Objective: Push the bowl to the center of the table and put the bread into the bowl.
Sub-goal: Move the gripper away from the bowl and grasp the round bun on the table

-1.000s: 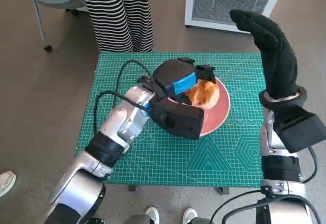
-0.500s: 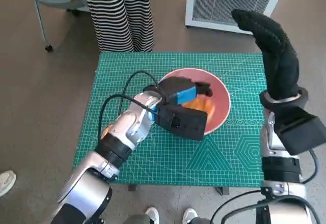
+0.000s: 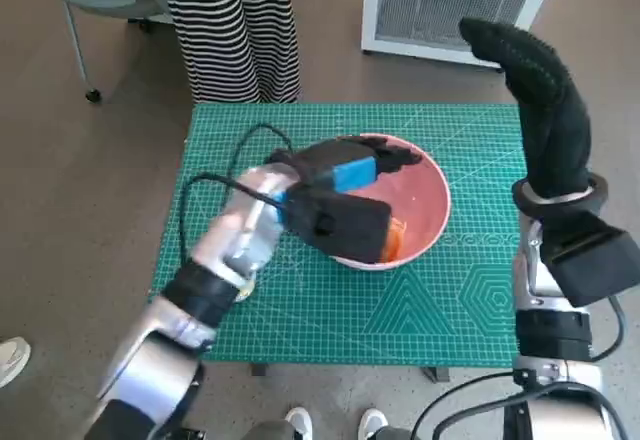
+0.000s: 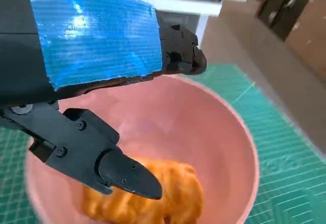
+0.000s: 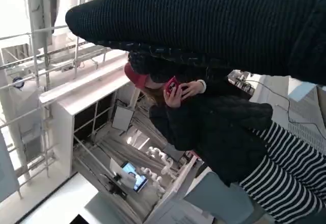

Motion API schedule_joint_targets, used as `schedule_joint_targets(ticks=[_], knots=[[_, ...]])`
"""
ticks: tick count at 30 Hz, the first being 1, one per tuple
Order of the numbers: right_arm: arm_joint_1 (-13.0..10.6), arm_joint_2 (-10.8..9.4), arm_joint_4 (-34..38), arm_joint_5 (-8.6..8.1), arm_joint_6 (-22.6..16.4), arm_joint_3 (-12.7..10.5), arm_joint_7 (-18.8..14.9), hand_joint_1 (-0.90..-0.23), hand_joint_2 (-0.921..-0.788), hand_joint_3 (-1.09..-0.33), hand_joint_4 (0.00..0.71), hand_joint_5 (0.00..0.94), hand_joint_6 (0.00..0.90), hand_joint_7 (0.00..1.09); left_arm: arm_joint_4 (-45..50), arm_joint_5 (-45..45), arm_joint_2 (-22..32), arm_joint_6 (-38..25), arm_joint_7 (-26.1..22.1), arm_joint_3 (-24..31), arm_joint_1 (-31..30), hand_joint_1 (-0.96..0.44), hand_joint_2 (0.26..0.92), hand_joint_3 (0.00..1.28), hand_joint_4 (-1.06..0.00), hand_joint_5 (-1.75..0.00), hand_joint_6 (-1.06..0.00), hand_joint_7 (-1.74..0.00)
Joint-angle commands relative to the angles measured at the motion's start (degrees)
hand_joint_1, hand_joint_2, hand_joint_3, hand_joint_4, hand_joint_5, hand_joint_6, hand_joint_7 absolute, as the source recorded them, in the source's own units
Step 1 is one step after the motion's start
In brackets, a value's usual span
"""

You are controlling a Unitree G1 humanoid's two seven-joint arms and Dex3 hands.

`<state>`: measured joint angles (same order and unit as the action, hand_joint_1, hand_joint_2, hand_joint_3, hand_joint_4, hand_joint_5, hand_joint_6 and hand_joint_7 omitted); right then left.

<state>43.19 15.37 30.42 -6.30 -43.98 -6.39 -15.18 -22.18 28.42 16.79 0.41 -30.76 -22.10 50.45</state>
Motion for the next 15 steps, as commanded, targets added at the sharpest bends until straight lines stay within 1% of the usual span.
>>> schedule_joint_targets(ticks=[1, 9, 15], knots=[[-1.1, -0.5, -0.3, 0.71, 0.9, 0.2, 0.5, -0.829, -0.921, -0.795, 0.307, 0.002, 0.021, 0.66, 12.2, -5.5, 7.6, -1.0, -6.1, 6.0, -5.6, -0.53, 0.805, 0.02, 0.0, 0.0, -0.16, -0.13], [-1.3, -0.5, -0.8, -0.02, 1.2, 0.0, 0.1, -0.832, -0.921, -0.793, 0.309, 0.003, 0.023, 0.66, 27.2, -11.4, 18.8, -2.6, -12.3, 15.3, -14.3, -0.43, 0.801, 0.0, 0.0, 0.0, -0.19, -0.08], [-1.1, -0.6, -0.4, -0.18, 1.1, 0.0, 0.0, -0.833, -0.921, -0.793, 0.312, 0.004, 0.023, 0.66, 34.9, -11.4, 26.5, -5.3, -15.5, 19.3, -21.5, -0.35, 0.778, 0.0, -0.01, 0.0, -0.21, -0.07]])
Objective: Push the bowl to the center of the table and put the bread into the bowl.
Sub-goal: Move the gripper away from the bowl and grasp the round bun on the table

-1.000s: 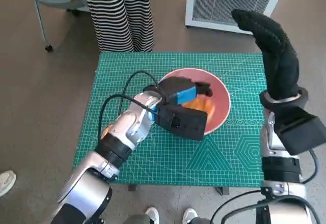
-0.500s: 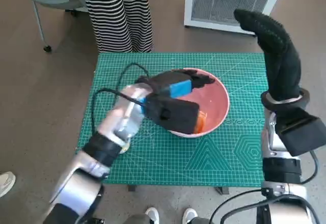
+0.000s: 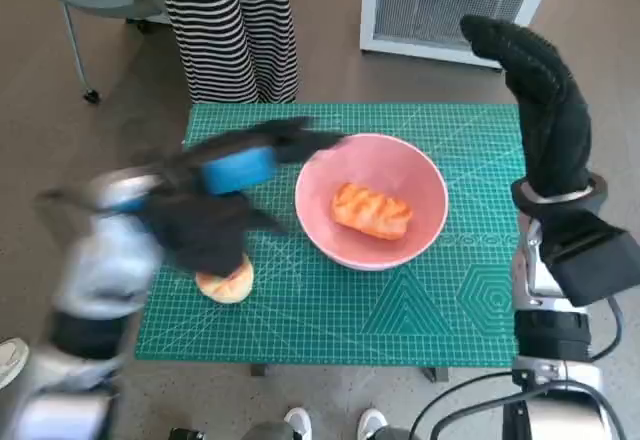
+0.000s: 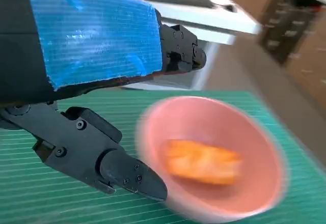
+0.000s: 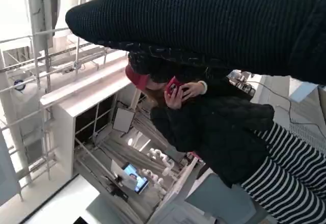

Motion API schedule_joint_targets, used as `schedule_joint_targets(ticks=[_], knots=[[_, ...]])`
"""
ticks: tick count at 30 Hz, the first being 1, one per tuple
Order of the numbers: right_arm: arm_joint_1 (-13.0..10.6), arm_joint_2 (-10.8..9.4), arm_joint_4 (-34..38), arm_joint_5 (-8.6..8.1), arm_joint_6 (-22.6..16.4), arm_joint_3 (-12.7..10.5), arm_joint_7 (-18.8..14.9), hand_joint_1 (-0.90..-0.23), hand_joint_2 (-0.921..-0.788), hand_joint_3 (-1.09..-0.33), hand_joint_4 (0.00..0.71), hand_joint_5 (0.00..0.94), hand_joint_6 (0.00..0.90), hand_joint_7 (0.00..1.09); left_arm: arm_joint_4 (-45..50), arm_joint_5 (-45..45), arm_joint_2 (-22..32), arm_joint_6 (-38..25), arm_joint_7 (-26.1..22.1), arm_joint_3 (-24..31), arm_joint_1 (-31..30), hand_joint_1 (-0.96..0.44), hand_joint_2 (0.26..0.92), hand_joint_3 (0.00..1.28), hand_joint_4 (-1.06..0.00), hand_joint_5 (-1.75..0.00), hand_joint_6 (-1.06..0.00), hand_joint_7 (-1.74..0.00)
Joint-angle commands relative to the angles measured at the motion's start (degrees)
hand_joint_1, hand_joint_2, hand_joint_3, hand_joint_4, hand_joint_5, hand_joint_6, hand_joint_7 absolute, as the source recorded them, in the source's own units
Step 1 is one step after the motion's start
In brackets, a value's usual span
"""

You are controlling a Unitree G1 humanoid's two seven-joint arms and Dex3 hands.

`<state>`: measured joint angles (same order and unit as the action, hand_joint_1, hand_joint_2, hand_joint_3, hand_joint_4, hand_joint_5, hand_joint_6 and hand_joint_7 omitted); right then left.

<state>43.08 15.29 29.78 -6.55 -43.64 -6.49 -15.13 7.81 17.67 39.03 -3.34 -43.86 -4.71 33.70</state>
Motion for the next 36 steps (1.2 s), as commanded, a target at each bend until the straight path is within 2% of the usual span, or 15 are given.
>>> schedule_joint_targets(ticks=[1, 6, 13, 25, 36], knots=[[-1.0, -0.5, 0.3, 0.1, 0.7, 0.1, -0.1, -0.832, -0.921, -0.794, 0.312, 0.005, 0.023, 0.66, 5.6, -0.6, 5.1, -1.8, -2.8, 2.3, -5.6, -0.32, 0.774, 0.0, -0.02, -0.01, -0.21, -0.07], [-0.5, -0.5, 1.2, 0.17, 0.5, 0.2, -0.2, -0.826, -0.921, -0.796, 0.312, 0.004, 0.021, 0.66, 9.3, -0.9, 9.6, -3.5, -5.1, 4.3, -10.8, -0.24, 0.758, 0.0, -0.03, -0.01, -0.22, -0.05], [0.2, -0.6, 1.6, 0.32, 0.4, 0.4, -0.2, -0.816, -0.921, -0.799, 0.312, 0.004, 0.018, 0.67, 11.9, -0.4, 12.5, -6.0, -6.6, 4.9, -15.6, -0.08, 0.747, 0.0, -0.06, -0.01, -0.24, -0.03], [1.0, -0.5, 2.8, -0.3, -0.3, 0.4, -1.2, -0.81, -0.921, -0.805, 0.311, 0.003, 0.015, 0.67, 8.7, 0.7, 12.1, -3.4, -4.0, 3.1, -19.9, 0.08, 0.757, 0.0, -0.1, -0.01, -0.23, -0.01], [1.6, -0.4, 3.8, -1.17, -0.9, 0.2, -2.8, -0.799, -0.921, -0.815, 0.303, 0.0, 0.005, 0.68, 3.2, 3.1, 8.7, -1.0, 0.3, -1.9, -19.0, 0.09, 0.761, 0.01, -0.1, 0.0, -0.22, 0.0]])
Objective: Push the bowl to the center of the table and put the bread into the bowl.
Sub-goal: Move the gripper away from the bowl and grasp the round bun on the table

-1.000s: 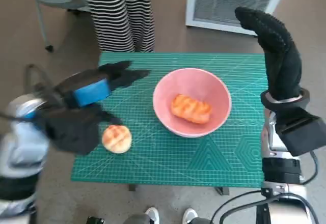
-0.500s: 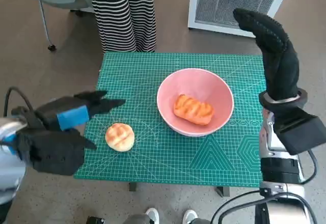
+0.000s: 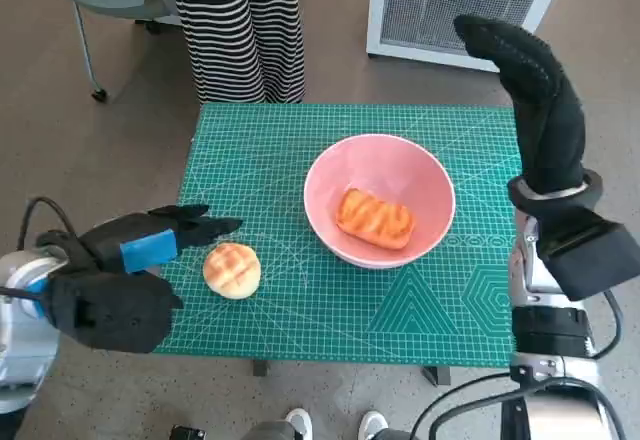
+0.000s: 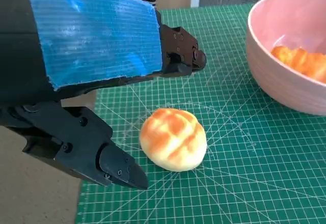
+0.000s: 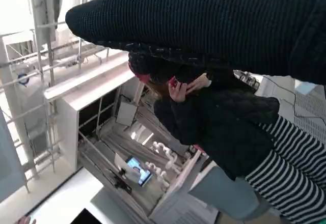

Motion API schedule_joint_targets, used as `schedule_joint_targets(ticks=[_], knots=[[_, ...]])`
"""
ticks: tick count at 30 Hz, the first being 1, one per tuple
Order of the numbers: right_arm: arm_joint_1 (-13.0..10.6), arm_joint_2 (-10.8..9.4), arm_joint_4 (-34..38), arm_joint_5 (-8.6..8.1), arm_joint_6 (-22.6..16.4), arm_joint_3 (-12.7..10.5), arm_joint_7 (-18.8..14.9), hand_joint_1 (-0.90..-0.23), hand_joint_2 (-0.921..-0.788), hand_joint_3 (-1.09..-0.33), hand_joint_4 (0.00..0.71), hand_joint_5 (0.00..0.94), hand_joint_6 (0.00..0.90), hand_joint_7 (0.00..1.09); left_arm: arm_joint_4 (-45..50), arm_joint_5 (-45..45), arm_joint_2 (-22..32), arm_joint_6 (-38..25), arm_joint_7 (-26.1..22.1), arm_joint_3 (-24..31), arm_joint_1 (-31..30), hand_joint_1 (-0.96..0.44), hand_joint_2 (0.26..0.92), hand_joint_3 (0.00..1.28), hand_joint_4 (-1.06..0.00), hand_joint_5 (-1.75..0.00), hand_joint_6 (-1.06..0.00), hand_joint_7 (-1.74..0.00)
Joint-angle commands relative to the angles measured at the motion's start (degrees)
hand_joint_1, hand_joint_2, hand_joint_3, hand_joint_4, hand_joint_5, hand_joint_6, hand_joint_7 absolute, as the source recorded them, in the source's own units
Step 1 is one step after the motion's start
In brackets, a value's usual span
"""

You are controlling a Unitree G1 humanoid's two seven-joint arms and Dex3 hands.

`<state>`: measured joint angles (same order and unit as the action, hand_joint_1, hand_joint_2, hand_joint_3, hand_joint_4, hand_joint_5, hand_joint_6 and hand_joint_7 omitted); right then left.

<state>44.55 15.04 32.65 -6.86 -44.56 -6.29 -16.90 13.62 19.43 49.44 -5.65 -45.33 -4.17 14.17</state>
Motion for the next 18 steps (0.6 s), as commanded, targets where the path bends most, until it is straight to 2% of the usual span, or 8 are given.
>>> schedule_joint_targets(ticks=[1, 18], knots=[[0.1, -0.1, 1.0, -0.92, 0.0, 0.0, -1.2, -0.799, -0.921, -0.815, 0.301, 0.0, 0.003, 0.68, -3.2, 1.7, -2.1, 1.5, 2.1, -2.9, 0.9, 0.09, 0.761, 0.01, -0.1, 0.0, -0.22, 0.0], [0.7, 0.0, 2.1, -2.73, -0.3, -0.3, -3.6, -0.788, -0.921, -0.818, 0.293, 0.0, -0.001, 0.68, -19.0, 14.2, -10.7, 5.7, 14.6, -13.2, 7.3, 0.04, 0.758, 0.0, -0.15, -0.02, -0.27, -0.02]])
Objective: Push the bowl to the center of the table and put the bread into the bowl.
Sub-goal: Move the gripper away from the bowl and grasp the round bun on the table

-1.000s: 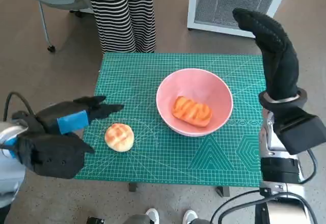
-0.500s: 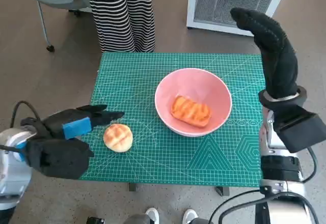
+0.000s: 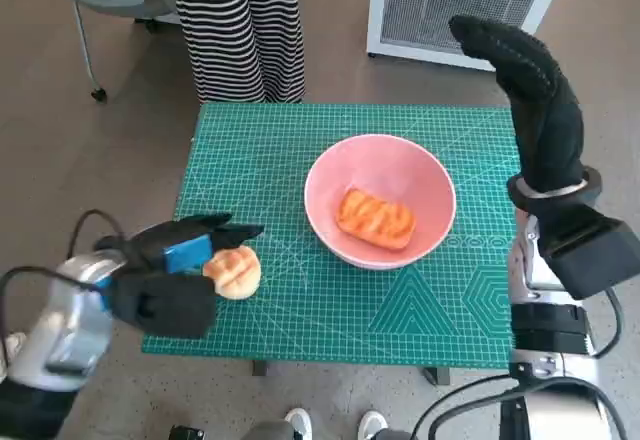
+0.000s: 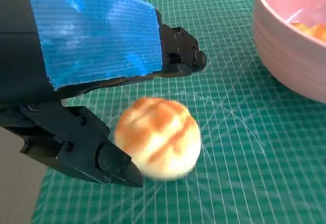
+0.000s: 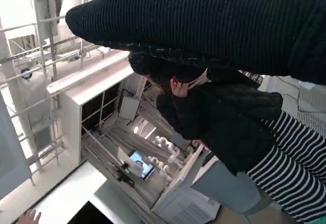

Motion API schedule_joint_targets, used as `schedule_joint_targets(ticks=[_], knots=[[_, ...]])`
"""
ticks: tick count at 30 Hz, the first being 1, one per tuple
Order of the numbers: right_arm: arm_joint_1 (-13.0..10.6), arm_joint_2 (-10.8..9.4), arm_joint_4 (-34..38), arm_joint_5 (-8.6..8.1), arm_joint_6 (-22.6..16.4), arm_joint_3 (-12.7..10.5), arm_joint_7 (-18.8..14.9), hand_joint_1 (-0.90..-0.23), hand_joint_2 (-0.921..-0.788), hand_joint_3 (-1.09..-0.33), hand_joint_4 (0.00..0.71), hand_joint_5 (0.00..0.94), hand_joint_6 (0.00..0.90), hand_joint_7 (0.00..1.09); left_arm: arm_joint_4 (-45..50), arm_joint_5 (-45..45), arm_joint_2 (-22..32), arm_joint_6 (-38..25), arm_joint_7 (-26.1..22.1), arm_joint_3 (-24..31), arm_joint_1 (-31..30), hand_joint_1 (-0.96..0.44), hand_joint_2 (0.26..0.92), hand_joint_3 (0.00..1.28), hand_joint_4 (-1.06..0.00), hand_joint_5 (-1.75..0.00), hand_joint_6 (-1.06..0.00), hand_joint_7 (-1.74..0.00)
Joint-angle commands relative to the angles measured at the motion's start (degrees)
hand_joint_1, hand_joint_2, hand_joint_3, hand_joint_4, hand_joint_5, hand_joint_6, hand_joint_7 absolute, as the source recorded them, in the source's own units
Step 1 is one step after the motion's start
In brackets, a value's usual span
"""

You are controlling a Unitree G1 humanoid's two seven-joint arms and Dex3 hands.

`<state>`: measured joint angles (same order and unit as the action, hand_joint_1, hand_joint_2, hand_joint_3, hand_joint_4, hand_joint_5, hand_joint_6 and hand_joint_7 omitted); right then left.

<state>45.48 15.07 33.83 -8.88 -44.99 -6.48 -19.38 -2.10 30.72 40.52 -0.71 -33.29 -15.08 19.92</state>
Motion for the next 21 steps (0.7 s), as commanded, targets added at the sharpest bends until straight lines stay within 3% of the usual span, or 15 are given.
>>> schedule_joint_targets(ticks=[1, 11, 17, 18, 19, 20, 21], knots=[[-0.3, 0.0, 0.9, -0.79, 0.1, -0.2, -1.2, -0.785, -0.921, -0.818, 0.293, 0.0, -0.001, 0.67, -4.4, 3.7, -2.3, 0.8, 3.2, -3.0, 1.8, 0.04, 0.759, 0.01, -0.16, -0.02, -0.27, -0.02], [-0.5, -0.1, 0.5, -0.66, 0.6, -0.2, -1.5, -0.775, -0.921, -0.818, 0.292, 0.0, -0.001, 0.67, -14.1, 9.8, -5.7, 2.4, 9.3, -7.8, 4.5, 0.05, 0.797, 0.02, -0.27, -0.03, -0.34, -0.03], [-0.8, 0.2, -0.2, -0.77, 0.9, -0.3, -1.6, -0.775, -0.921, -0.818, 0.292, 0.0, -0.001, 0.66, -19.4, 12.9, -6.1, 4.4, 14.1, -10.1, 6.0, 0.06, 0.855, 0.05, -0.53, -0.09, -0.55, -0.1], [-0.8, 0.2, -0.3, -0.76, 1.0, -0.3, -1.6, -0.774, -0.921, -0.818, 0.292, 0.0, -0.001, 0.66, -19.9, 13.2, -6.0, 4.7, 14.7, -10.3, 6.1, 0.12, 0.868, 0.07, -0.54, -0.33, -0.6, -0.14], [-0.9, 0.2, -0.4, -0.7, 1.0, -0.3, -1.6, -0.773, -0.921, -0.818, 0.292, 0.0, -0.001, 0.66, -20.2, 13.6, -5.8, 5.1, 15.4, -10.5, 6.1, 0.2, 0.887, 0.11, -0.55, -0.7, -0.61, -0.3], [-0.9, 0.3, -0.5, -0.65, 1.1, -0.3, -1.5, -0.772, -0.921, -0.818, 0.292, 0.0, -0.001, 0.66, -20.5, 13.9, -5.7, 5.5, 15.9, -10.7, 6.2, 0.13, 0.899, 0.11, -0.6, -0.89, -0.57, -0.63], [-0.9, 0.3, -0.5, -0.59, 1.1, -0.3, -1.5, -0.772, -0.921, -0.818, 0.292, 0.0, -0.001, 0.66, -20.6, 14.2, -5.5, 5.8, 16.3, -10.8, 6.2, 0.08, 0.907, 0.12, -0.64, -1.01, -0.54, -0.84]])
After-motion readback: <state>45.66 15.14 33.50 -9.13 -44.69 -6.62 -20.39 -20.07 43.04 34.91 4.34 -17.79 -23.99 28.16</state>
